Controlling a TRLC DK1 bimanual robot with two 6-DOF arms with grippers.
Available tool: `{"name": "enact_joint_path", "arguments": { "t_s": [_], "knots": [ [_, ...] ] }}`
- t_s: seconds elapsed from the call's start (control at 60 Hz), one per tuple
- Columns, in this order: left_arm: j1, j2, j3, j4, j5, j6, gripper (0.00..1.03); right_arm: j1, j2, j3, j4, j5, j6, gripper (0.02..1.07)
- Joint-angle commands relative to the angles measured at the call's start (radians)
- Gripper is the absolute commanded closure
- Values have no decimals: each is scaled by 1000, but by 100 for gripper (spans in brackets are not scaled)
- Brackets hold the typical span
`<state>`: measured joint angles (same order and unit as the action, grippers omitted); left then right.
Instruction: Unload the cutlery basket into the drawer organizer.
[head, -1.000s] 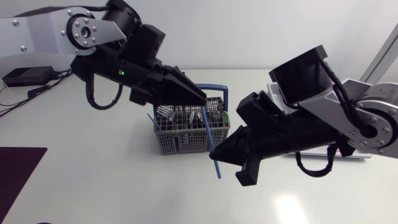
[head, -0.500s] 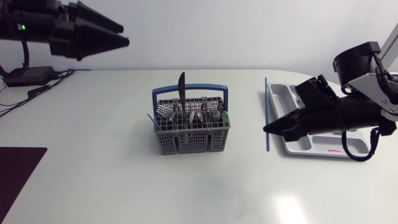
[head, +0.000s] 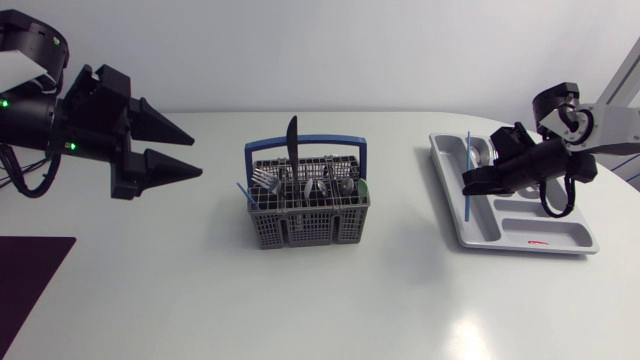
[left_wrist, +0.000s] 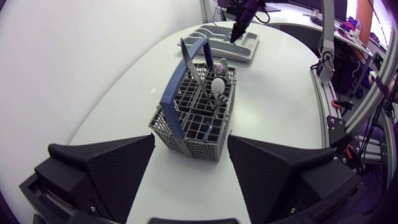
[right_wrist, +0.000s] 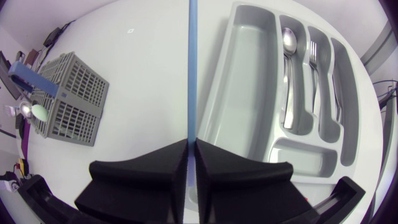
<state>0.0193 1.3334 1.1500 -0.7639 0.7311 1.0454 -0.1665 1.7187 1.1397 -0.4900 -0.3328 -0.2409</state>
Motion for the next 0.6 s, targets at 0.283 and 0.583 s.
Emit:
{"name": "enact_joint_path", "arguments": {
  "t_s": [0.283, 0.583],
  "knots": [
    [-32, -13, -87, -80, -7, 223, 17, -19, 232, 181, -58, 103, 71, 98],
    [-85, 4, -125, -35, -24, 242, 17, -5, 243, 203, -71, 129, 91, 26]
  ]
}}
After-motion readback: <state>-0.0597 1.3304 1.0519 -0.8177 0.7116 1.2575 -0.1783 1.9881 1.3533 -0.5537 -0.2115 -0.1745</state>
